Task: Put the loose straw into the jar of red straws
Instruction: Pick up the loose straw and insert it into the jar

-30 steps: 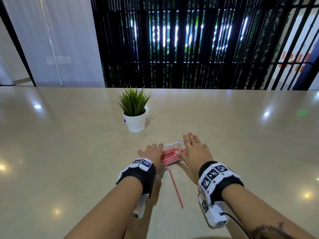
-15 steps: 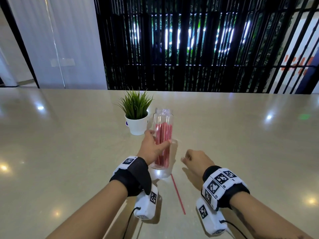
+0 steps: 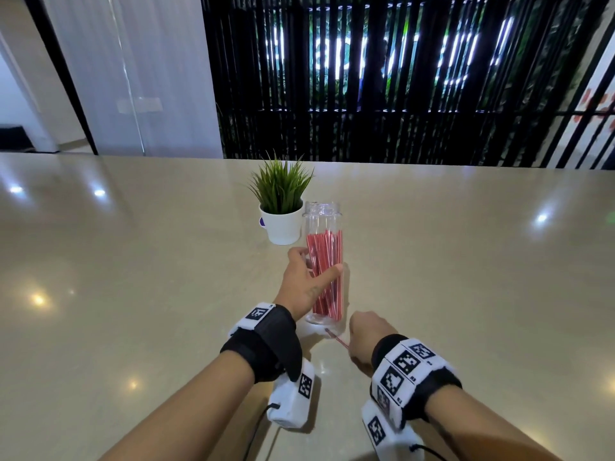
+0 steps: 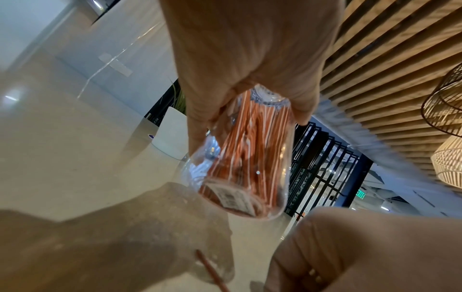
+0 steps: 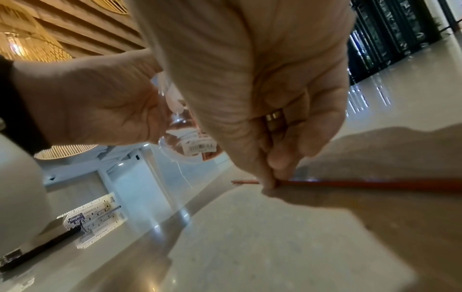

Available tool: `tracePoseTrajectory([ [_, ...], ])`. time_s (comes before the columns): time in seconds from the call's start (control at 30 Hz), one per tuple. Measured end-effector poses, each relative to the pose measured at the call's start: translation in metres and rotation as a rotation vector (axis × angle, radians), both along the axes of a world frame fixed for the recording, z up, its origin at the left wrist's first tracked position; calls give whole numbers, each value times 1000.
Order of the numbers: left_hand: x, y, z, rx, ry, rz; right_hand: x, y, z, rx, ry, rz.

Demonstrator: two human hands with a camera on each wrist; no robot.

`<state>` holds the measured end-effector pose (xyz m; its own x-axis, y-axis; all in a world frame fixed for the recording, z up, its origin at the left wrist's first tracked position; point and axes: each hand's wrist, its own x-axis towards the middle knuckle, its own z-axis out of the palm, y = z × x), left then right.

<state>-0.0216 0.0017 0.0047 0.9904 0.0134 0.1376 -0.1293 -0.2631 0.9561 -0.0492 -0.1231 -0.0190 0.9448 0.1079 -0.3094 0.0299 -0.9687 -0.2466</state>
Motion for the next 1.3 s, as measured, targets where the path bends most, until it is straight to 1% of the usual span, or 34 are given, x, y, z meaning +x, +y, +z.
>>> tracePoseTrajectory([
  [0.2, 3, 3, -5, -7, 8, 5, 8, -5, -6, 57, 126, -36],
  [0.3, 3, 3, -5, -7, 6, 13, 12, -16, 5, 66, 88, -70],
  [0.37, 3, 4, -6, -4, 0, 19, 23, -29, 21, 101, -8, -110],
  [0.4, 3, 4, -6, -1, -2, 21, 32, -36, 30, 155, -97, -149],
  [0.43, 4, 4, -6, 2, -2, 21, 41, -44, 40, 248, -201, -203],
  [0.5, 4, 3, -8, 10, 2, 19, 55, -55, 62, 537, -442, -327],
  [0.57, 5, 2, -11, 14, 3, 13, 63, -59, 85, 835, -630, -366],
  [0.6, 6, 1, -12, 16, 2, 8, 66, -58, 96, 945, -685, -350],
  [0.67, 6, -1, -13, 16, 6, -14, 70, -51, 118, 1096, -753, -291],
  [0.77, 6, -4, -13, 19, 4, -36, 74, -38, 139, 1192, -803, -209],
  [0.87, 4, -7, -13, 25, -2, -57, 74, -26, 148, 1207, -790, -161],
  [0.9, 4, -7, -13, 23, -4, -66, 74, -23, 148, 1167, -780, -135],
  [1.03, 4, -10, -11, 31, -23, -78, 78, -19, 136, 908, -721, -75],
  [1.1, 4, -11, -10, 26, -33, -78, 79, -19, 131, 841, -654, -71],
  [1.2, 5, -12, -9, 1, -49, -68, 75, -18, 126, 802, -593, -73],
  [1.3, 5, -12, -7, 3, -52, -66, 74, -18, 126, 810, -597, -76],
])
